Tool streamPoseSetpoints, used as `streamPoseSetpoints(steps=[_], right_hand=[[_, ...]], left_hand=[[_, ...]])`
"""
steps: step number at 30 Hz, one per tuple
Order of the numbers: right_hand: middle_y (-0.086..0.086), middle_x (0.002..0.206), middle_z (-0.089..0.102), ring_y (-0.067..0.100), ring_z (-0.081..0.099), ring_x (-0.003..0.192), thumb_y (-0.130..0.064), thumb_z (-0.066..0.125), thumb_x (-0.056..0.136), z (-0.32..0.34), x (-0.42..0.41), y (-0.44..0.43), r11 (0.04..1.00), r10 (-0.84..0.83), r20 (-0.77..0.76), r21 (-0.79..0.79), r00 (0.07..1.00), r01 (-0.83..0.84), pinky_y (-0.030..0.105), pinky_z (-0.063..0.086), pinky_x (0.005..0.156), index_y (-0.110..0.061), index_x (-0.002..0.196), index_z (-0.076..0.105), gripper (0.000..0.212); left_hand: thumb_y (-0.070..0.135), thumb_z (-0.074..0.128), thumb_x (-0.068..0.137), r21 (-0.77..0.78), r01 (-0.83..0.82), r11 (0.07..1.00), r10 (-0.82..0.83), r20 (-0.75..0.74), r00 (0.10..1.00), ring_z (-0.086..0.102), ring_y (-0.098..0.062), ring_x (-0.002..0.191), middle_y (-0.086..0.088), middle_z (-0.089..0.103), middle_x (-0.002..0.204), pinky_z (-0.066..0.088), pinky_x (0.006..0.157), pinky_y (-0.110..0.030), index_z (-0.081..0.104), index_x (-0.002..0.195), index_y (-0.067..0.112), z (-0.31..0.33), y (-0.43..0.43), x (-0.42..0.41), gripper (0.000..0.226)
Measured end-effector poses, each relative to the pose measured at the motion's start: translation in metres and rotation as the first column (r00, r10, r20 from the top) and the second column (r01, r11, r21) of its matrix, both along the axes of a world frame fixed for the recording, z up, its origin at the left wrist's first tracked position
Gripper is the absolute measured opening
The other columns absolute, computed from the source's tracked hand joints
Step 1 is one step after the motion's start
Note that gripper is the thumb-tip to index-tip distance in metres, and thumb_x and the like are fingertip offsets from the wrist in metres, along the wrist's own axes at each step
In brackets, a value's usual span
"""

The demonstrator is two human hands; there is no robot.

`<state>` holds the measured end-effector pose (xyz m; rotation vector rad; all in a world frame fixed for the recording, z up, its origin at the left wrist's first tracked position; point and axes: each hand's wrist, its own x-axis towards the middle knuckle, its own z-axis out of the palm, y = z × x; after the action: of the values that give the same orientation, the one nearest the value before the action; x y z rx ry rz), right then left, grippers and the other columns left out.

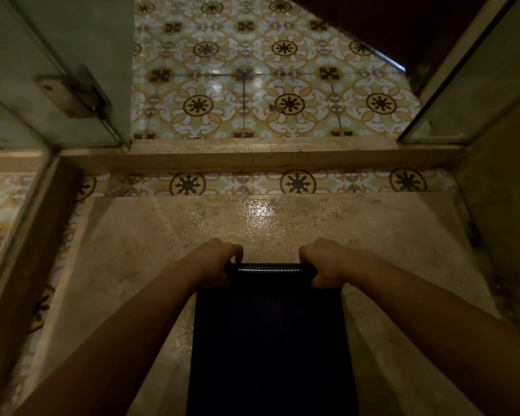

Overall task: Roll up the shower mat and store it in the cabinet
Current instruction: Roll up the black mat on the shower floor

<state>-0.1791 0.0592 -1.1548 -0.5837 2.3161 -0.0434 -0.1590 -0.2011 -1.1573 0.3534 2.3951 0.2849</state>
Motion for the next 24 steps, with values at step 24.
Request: streamPoseSetpoints(steps=[24], right_hand=[[0.009,0.103,0.064,0.026,0.060,0.095,-0.021,0.068,0.077,0.016,-0.052,0.009,0.997,0.043,-0.181,-0.048,0.983,-0.053,0.036,0.052,0.076,-0.017,0.107,0.064,0.031]], left_hand=[[0.015,0.069,0.073,-0.083,0.060,0.995,-0.081,-0.286,0.955,0.061,-0.028,0.091,-0.010,0.064,0.098,0.050,0.066,-0.034,0.061,0.106,0.016,0.010,0.014,-0.046,0.033]])
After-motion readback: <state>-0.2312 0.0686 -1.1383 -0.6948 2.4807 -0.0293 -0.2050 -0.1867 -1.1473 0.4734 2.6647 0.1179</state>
